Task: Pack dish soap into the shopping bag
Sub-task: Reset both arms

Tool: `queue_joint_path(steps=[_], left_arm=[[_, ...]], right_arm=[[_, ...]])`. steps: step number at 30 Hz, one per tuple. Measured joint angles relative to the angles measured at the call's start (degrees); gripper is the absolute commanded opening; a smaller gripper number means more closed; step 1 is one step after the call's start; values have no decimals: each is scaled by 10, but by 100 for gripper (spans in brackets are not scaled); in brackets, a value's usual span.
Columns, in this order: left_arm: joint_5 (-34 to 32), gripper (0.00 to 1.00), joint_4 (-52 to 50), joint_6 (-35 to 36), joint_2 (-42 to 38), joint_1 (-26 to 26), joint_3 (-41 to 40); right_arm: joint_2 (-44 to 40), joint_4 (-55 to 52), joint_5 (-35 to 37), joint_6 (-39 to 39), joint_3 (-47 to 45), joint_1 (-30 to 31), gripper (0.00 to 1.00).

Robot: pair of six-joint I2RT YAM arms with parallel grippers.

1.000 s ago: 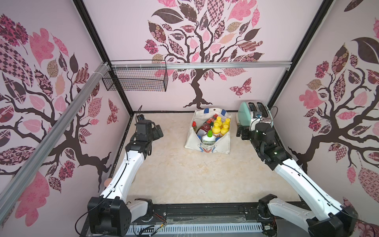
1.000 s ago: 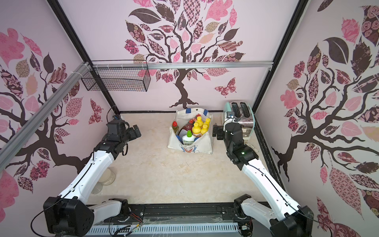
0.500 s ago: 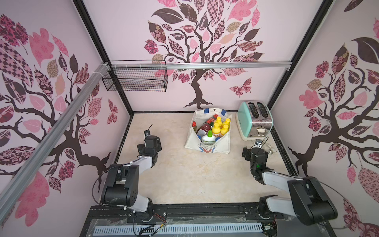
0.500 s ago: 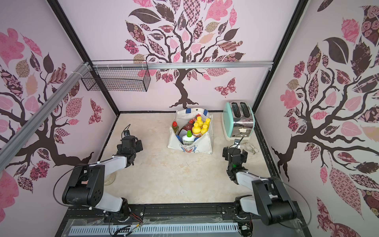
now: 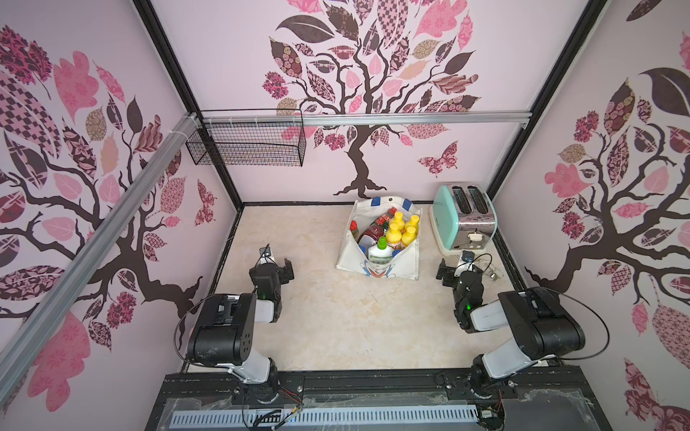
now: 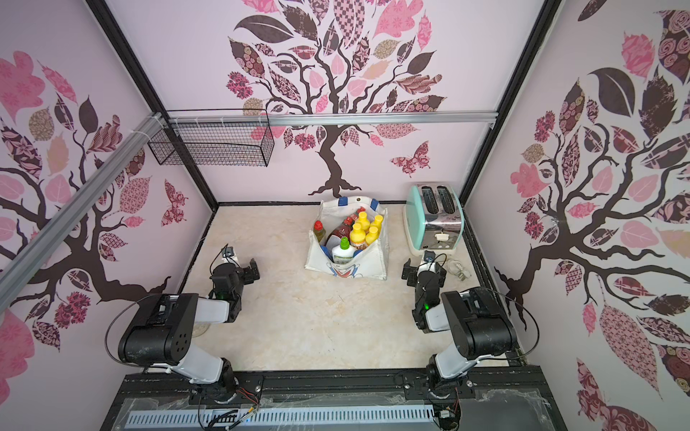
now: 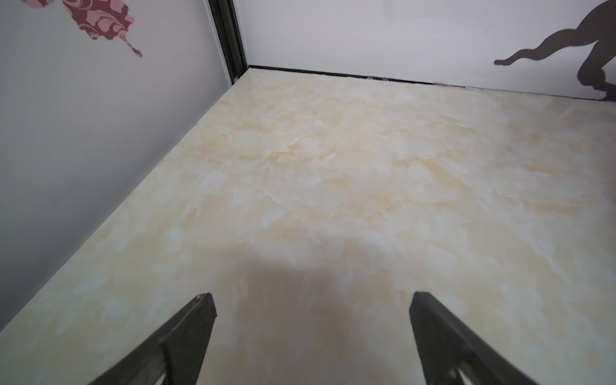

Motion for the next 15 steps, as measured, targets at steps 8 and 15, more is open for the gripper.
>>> queue_joint_path(steps=[8,15], left_arm=[[7,97,19,1,-1,0,0],[8,97,21,1,-1,0,0]], right_arm=[[-3,-6,-30,1,10,-7,99],[-3,-17,-36,2,11,-7,99]])
